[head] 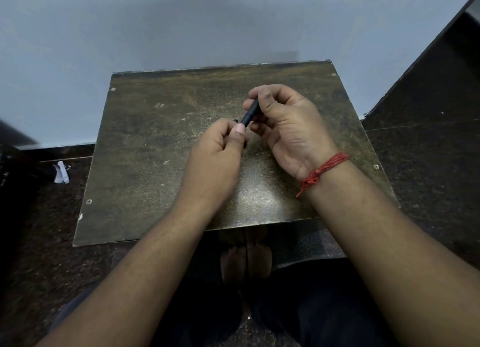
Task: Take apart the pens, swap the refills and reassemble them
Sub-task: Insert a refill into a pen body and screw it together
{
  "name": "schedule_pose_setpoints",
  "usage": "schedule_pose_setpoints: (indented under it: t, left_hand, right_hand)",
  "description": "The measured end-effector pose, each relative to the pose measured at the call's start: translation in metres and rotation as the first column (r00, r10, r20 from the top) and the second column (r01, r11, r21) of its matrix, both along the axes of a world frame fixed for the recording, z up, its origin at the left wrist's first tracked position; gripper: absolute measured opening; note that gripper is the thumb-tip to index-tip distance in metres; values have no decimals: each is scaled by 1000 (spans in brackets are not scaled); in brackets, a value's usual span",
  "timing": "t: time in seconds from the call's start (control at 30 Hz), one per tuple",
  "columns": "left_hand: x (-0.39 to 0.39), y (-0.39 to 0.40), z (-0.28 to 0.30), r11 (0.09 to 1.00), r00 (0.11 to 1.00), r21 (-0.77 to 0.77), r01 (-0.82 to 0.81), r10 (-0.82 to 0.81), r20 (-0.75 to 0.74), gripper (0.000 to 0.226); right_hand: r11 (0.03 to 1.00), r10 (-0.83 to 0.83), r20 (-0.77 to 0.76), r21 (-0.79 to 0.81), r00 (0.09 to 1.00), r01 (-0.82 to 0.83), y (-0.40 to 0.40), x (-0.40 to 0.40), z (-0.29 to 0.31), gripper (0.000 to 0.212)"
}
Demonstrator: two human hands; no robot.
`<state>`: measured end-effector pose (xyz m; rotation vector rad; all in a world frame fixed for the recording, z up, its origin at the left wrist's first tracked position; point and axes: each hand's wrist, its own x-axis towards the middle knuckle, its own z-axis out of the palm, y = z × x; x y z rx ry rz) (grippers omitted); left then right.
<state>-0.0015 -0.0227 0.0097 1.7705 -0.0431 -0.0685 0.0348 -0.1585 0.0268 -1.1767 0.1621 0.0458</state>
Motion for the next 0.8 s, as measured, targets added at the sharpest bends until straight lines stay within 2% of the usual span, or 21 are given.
schedule_pose_setpoints:
  t: [0.2,0.5,0.8]
  left_hand:
    - [-1,1,1,996,994,75,-54,46,104,15]
    - [-1,0,3,981,977,159,-107,75,199,20]
    - [1,1,0,973,973,190,-132,91,213,17]
  right_hand:
    - [998,-43,-25,49,999,44,6,0,3,19]
    - [993,-93,-76,68,993,98,13,1,5,20]
    - [990,-132,-69,43,989,135,20,2,5,22]
